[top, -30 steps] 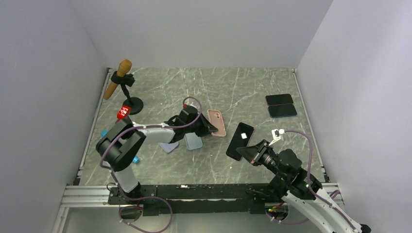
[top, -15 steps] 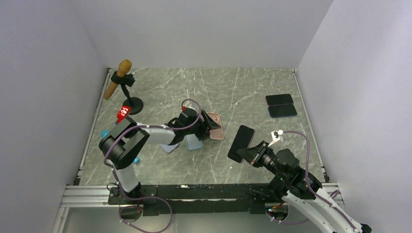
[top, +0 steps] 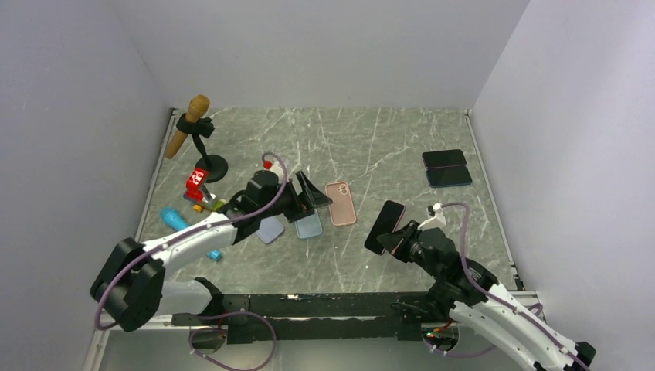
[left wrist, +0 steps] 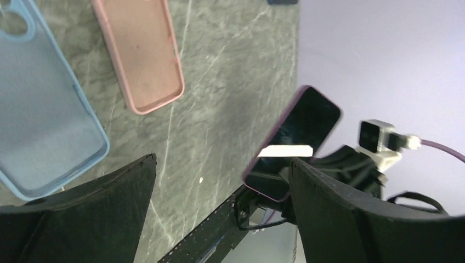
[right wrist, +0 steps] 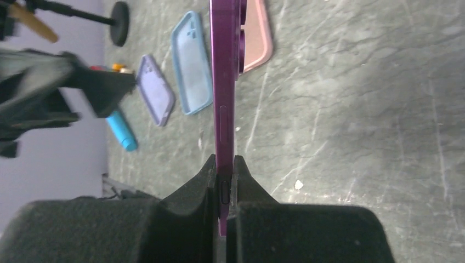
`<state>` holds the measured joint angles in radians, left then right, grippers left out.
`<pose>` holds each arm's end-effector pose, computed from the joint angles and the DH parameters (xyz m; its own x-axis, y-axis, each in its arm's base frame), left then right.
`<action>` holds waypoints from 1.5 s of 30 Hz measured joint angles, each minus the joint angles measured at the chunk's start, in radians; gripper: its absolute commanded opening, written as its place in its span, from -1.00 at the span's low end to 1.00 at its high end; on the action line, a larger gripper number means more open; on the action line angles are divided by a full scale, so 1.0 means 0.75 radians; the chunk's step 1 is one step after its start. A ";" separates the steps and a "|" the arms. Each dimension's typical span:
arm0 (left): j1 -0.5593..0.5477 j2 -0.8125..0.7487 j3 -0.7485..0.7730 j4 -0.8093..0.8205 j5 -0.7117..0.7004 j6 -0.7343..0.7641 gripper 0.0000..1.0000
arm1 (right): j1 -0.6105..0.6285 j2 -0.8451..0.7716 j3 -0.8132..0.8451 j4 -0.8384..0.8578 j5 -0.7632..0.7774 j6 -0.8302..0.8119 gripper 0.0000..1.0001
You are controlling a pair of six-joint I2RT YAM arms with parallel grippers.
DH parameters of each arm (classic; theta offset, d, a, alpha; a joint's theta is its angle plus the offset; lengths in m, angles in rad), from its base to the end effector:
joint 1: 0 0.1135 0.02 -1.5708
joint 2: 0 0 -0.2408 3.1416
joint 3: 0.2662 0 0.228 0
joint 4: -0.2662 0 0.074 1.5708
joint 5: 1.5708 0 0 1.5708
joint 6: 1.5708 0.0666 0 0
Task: Take the phone out of the phone case
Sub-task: Place the phone at the center of the board.
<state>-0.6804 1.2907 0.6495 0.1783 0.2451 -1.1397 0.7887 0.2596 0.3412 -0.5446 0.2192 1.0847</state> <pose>0.2150 -0.1948 0.1995 -0.8528 -0.4436 -0.2755 0.0102 0.5133 -0.8582 0.0991 0.0792 0.1909 -0.6381 0.5822 -0.5039 0.0189 0.6660 0.7457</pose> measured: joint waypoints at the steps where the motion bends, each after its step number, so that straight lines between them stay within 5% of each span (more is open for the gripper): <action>1: 0.026 -0.037 0.017 -0.037 0.029 0.044 0.83 | 0.000 0.046 -0.001 0.015 0.023 0.002 -1.00; 7: 0.138 -0.111 0.371 -0.365 0.070 0.362 0.85 | -0.089 0.283 0.001 0.152 0.094 0.022 -1.00; 12: 0.143 -0.240 0.656 -0.482 0.006 0.662 0.83 | -0.559 0.536 0.035 0.278 -0.040 0.022 -1.00; 18: 0.143 -0.478 0.621 -0.525 -0.128 0.948 0.82 | -1.053 0.625 0.036 0.374 -0.118 0.020 -1.00; 25: 0.141 -0.524 0.592 -0.591 -0.173 1.079 0.76 | -1.407 0.797 0.000 0.561 -0.225 0.057 -1.00; 41: 0.139 -0.510 0.590 -0.602 -0.097 1.113 0.68 | -1.673 1.543 0.130 1.088 -0.512 0.079 -0.91; 45: 0.165 -0.503 0.575 -0.599 -0.076 1.106 0.66 | -1.681 1.680 0.196 1.176 -0.586 0.080 -0.44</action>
<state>-0.5564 0.9138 1.0809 -0.2710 0.1883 -0.3103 -0.4721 1.5192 0.4881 0.3374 -0.2207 1.1446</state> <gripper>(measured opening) 0.838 0.100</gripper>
